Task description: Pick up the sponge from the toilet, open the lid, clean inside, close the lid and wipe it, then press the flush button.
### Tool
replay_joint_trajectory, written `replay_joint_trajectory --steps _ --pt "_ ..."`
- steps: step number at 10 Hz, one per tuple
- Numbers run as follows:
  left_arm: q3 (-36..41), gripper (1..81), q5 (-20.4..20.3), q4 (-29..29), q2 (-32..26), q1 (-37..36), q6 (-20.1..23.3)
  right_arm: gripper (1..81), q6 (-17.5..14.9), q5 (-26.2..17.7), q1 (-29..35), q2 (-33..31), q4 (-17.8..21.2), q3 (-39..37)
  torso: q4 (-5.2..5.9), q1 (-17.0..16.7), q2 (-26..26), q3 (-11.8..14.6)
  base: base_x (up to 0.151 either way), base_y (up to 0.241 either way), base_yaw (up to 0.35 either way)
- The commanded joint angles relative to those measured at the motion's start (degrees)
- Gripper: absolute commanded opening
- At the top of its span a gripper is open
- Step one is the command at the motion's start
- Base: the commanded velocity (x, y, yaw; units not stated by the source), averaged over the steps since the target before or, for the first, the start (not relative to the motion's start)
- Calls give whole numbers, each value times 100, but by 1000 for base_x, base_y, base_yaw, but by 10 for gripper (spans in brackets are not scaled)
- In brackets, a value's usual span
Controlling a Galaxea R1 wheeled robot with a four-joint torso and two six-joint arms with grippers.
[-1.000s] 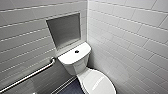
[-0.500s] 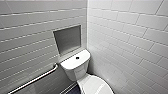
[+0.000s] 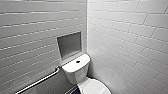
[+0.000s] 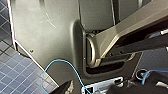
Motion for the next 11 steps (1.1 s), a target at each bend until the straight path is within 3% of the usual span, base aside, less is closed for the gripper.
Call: replay_joint_trajectory --steps 1,3,5,7,9,10,11 --pt "44 811 279 -15 -23 -108 50 10 -7 -361 110 -66 -75 28 0 -367 568 -2 0 0 0" --pt "44 811 260 -24 -15 -108 50 10 -7 -370 110 -58 -83 28 0 -632 975 17 0 0 0" --pt "44 811 260 -33 -23 -108 50 10 -16 -369 110 -58 -101 10 0 -918 1425 589 0 0 0" --pt "26 811 260 -33 -32 -108 42 10 -16 -370 128 -49 -101 10 0 -1115 1749 791 0 0 0" --pt "26 811 260 -41 -23 -108 42 10 -16 -370 128 -58 -110 10 0 -1359 2122 1174 0 0 0" --pt "26 811 260 -41 -23 -108 42 10 -16 -369 128 -49 -101 -7 0 -1504 2337 828 0 0 0" --pt "26 811 260 -33 -23 -108 42 10 -16 -370 128 -49 -101 -16 0 -1630 2524 992 0 0 0"
